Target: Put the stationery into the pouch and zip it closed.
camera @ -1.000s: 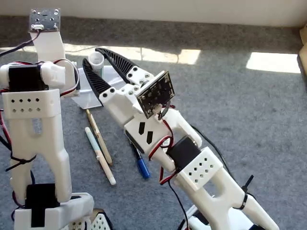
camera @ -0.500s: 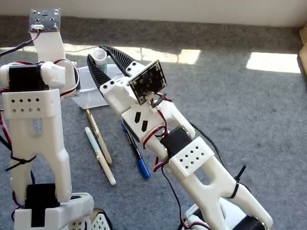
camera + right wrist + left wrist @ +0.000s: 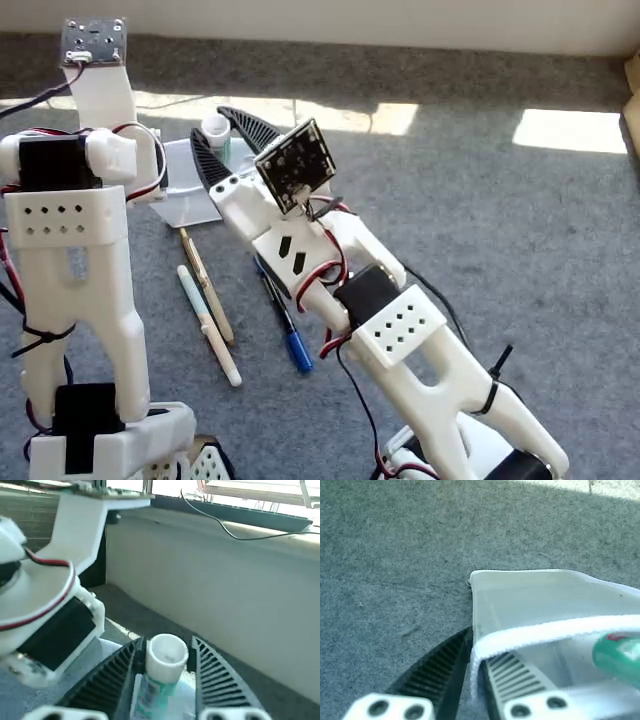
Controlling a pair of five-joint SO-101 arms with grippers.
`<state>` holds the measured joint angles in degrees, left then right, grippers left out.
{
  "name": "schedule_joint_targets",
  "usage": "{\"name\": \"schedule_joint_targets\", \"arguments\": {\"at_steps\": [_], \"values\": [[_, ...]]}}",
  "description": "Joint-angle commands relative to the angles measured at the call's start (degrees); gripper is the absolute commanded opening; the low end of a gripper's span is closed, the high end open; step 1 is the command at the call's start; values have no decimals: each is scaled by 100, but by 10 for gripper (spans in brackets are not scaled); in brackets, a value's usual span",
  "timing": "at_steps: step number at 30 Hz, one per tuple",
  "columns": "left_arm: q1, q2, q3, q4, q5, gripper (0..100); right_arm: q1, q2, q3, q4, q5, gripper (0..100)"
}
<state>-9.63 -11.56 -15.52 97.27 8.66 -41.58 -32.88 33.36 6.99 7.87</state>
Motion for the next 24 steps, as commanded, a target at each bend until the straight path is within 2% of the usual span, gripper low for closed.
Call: {"name": "schedule_joint_targets", "arguments": {"at_steps": [1, 9, 17, 20, 24], "values": [[-75, -13, -251, 9, 70, 8, 40, -101, -382, 295, 44, 159], [-84, -13, -251, -9, 70, 8, 48, -831, -1244, 2088, 26, 159], [-655, -75, -312, -9, 70, 8, 92, -1235, -1578, 4215, 18, 159], [-673, -75, -312, 0, 62, 8, 119, -1288, -1578, 4760, -369, 159], [-760, -92, -312, 0, 62, 8, 505, -1262, -1578, 5358, -668, 159]]}}
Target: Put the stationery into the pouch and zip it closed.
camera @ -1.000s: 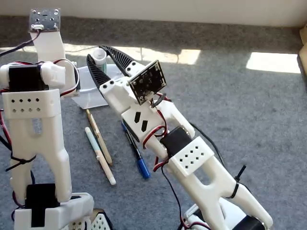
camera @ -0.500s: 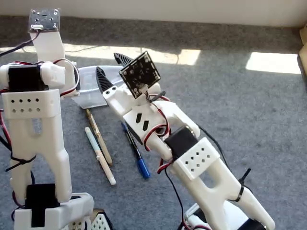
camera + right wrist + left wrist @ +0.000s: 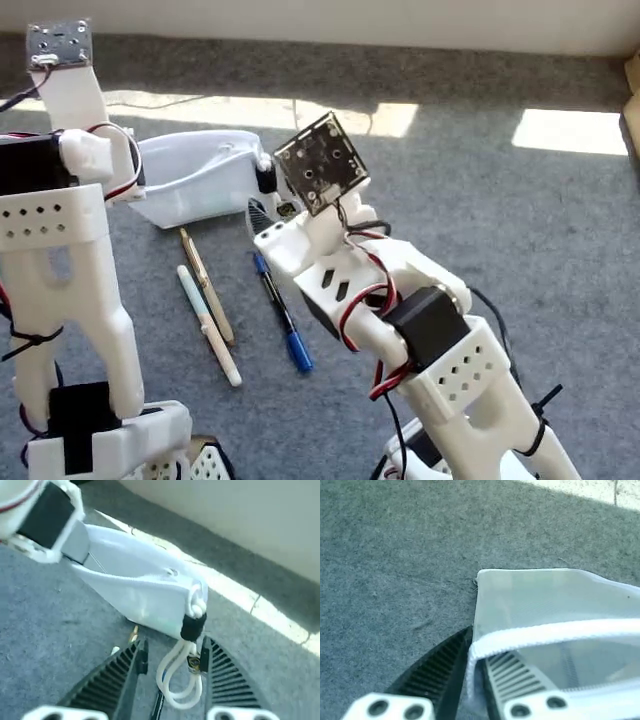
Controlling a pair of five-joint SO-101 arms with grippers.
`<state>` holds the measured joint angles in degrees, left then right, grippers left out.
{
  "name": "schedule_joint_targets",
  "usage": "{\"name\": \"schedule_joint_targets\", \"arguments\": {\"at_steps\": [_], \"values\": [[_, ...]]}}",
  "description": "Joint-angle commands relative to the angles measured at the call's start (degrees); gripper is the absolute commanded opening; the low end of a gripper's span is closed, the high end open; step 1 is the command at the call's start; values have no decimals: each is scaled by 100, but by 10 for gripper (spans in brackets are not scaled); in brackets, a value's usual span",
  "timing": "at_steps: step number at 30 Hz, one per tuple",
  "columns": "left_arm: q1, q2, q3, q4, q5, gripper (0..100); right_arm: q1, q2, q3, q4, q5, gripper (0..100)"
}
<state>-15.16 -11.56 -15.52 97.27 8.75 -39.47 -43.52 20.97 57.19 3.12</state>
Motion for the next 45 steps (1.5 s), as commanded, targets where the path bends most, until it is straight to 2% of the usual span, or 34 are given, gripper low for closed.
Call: {"name": "schedule_joint_targets", "arguments": {"at_steps": [1, 8, 12, 25, 31, 45], "values": [[-259, -145, -312, 0, 53, 8, 418, -180, -321, 453, -193, 159], [-426, -646, -233, 35, 53, 7, 1218, 303, 224, 769, -211, 159], [-426, -796, 101, -9, 53, 7, 1490, 954, 400, 778, -651, 159], [-418, -822, 637, -246, 35, 7, 1437, 3099, 391, 752, -1451, 159], [-418, -822, 919, -484, 35, 7, 1323, 3802, 127, 743, -1486, 159], [-391, -822, 919, -457, 35, 7, 1332, 5253, -418, 391, -1477, 159]]}}
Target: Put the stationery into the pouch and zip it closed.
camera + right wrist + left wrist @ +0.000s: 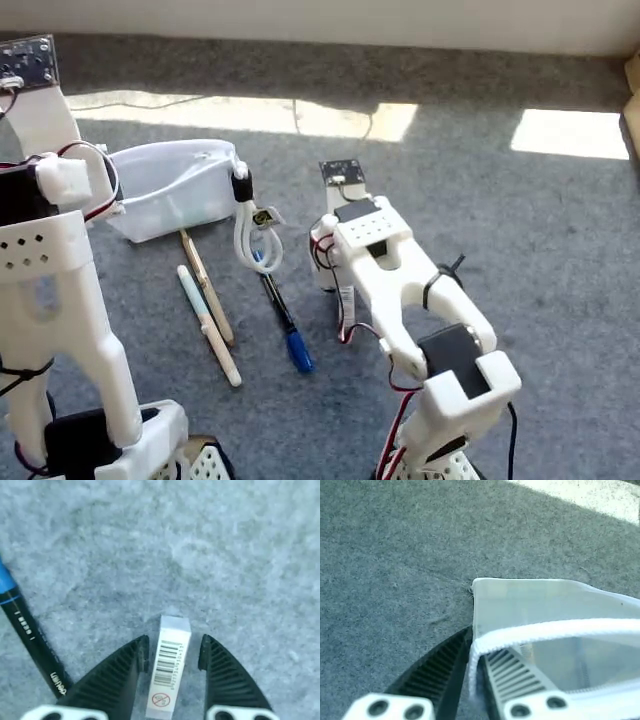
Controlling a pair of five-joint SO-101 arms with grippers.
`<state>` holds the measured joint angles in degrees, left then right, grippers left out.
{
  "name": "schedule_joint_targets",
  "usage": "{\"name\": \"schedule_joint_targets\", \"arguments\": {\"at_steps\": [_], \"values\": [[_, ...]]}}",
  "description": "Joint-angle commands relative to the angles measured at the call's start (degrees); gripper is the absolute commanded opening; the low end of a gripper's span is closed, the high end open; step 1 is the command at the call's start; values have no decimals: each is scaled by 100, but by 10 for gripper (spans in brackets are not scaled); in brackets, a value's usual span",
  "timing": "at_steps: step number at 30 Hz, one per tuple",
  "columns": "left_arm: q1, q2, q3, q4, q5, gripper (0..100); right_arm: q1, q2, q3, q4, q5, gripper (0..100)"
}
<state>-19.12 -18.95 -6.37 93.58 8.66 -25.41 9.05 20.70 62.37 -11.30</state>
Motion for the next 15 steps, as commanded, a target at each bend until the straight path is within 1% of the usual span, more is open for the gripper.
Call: {"name": "schedule_joint_targets", "arguments": {"at_steps": [1, 3, 6, 9, 11, 15], "values": [[4, -84, 4, -88, 44, 7, -75, 48, -418, -127, -35, 158], [4, -84, 4, -88, 44, 7, -75, 127, -418, -127, -18, 137], [4, -84, 31, -88, 44, 7, -75, 215, -418, -127, 0, 69], [4, -84, 40, -88, 44, 7, -75, 224, -418, -127, 9, 24], [4, -84, 40, -88, 44, 7, -75, 198, -418, -92, 9, 12], [4, -84, 66, -79, 44, 7, -92, 189, -418, -84, 387, 9]]}}
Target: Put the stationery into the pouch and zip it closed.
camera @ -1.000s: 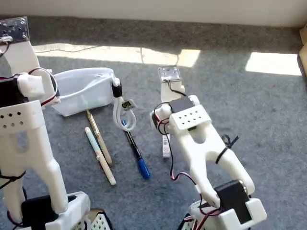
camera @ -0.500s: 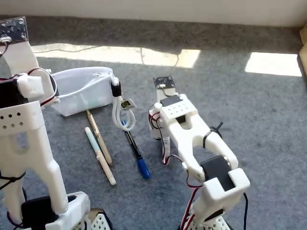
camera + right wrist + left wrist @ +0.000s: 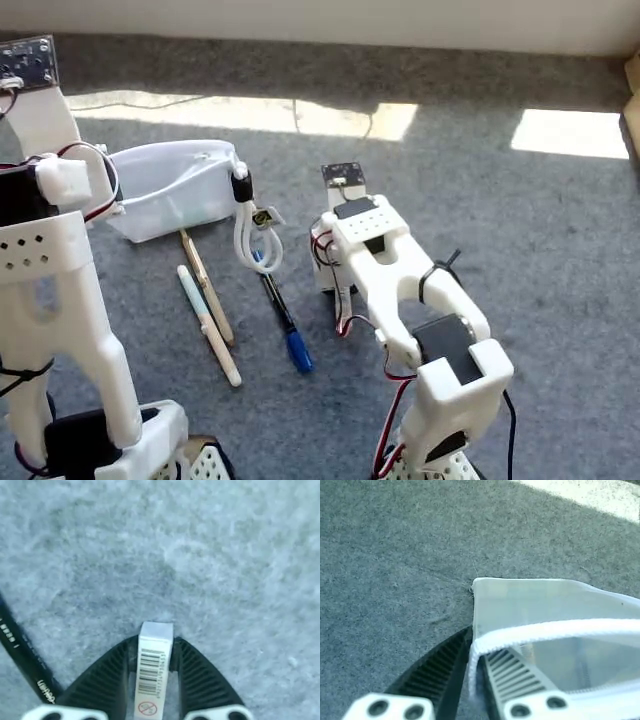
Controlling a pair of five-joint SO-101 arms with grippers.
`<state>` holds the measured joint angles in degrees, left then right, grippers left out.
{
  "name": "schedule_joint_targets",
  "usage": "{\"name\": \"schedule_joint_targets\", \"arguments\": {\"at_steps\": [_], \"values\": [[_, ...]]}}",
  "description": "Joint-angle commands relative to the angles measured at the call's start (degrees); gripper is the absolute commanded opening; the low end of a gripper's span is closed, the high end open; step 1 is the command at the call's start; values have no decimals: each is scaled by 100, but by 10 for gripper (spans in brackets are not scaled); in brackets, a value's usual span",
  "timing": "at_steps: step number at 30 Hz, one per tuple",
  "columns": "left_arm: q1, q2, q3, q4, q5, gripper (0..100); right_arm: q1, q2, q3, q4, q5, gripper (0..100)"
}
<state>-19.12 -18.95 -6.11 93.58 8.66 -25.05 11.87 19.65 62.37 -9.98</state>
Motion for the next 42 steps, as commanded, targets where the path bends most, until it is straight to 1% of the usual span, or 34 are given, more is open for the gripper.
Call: {"name": "schedule_joint_targets", "arguments": {"at_steps": [1, 5, 8, 13, 17, 27, 38, 42], "values": [[4, -84, 40, -79, 44, 7, -127, -101, -312, -84, 264, 9], [13, -84, 40, -79, 44, 7, -154, -523, -312, 251, 308, 9], [13, -84, 40, -88, 44, 7, -154, -1218, -277, 435, 316, 9], [13, -84, 40, -114, 53, 7, -303, -2396, 22, 435, 316, 9], [13, -84, 40, -114, 53, 7, -593, -3196, 312, 435, 316, 9], [13, -84, 40, -114, 62, 7, -1262, -4593, 303, 426, 316, 9], [13, -84, 40, -105, 62, 7, -2070, -5323, 303, -725, 343, 9], [13, -84, 40, -105, 62, 7, -2378, -5437, 338, -1305, 905, 9]]}}
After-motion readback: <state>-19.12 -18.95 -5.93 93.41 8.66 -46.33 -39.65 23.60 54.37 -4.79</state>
